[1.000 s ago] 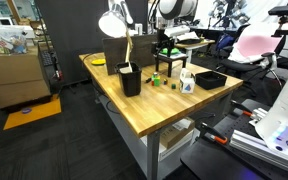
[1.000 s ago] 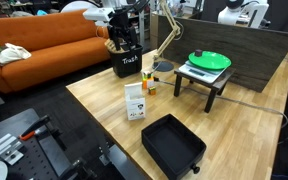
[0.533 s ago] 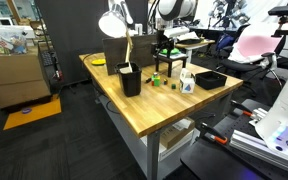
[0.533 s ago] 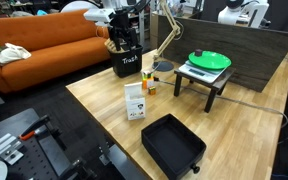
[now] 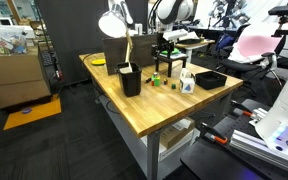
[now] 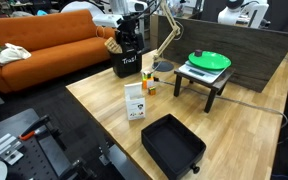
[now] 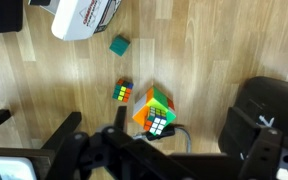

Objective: Pick the Rubik's cube and put it on the plate

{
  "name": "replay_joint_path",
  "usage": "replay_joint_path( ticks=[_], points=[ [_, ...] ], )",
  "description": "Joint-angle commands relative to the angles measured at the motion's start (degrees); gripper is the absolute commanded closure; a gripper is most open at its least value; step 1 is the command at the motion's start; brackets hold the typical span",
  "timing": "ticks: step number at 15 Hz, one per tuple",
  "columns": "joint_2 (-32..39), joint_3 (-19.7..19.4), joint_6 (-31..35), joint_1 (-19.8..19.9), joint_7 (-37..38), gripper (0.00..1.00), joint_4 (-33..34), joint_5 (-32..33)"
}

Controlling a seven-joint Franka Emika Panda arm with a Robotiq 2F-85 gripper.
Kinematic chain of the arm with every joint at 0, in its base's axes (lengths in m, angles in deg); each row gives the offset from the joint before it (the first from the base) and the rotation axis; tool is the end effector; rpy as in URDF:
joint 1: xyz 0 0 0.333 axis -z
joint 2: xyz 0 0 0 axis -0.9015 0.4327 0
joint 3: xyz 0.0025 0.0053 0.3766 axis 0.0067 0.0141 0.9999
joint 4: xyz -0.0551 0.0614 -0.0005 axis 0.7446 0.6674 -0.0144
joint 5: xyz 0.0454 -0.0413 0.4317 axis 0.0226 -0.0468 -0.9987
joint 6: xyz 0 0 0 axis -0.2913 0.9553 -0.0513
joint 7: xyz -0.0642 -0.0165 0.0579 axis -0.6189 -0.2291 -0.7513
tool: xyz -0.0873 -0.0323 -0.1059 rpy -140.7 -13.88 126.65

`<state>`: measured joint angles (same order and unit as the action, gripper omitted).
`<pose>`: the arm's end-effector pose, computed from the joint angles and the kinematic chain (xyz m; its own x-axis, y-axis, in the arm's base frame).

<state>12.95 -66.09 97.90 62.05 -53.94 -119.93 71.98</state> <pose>0.6207 0.0375 0.2909 0.9975 -0.0235 0.0668 -0.0279 -0.9974 0.0662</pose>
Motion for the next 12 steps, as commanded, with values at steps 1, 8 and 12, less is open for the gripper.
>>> replay_joint_path(
  ticks=[1,8,12],
  points=[
    [5.2,-0.2,-2.4,-0.1,-1.4,0.00,6.6,-3.0],
    [12.0,-1.0,-3.4,-1.1,-0.4,0.00,11.7,-3.8],
    [14.0,-1.5,-4.3,-1.4,0.0,0.00,14.1,-3.3]
  ],
)
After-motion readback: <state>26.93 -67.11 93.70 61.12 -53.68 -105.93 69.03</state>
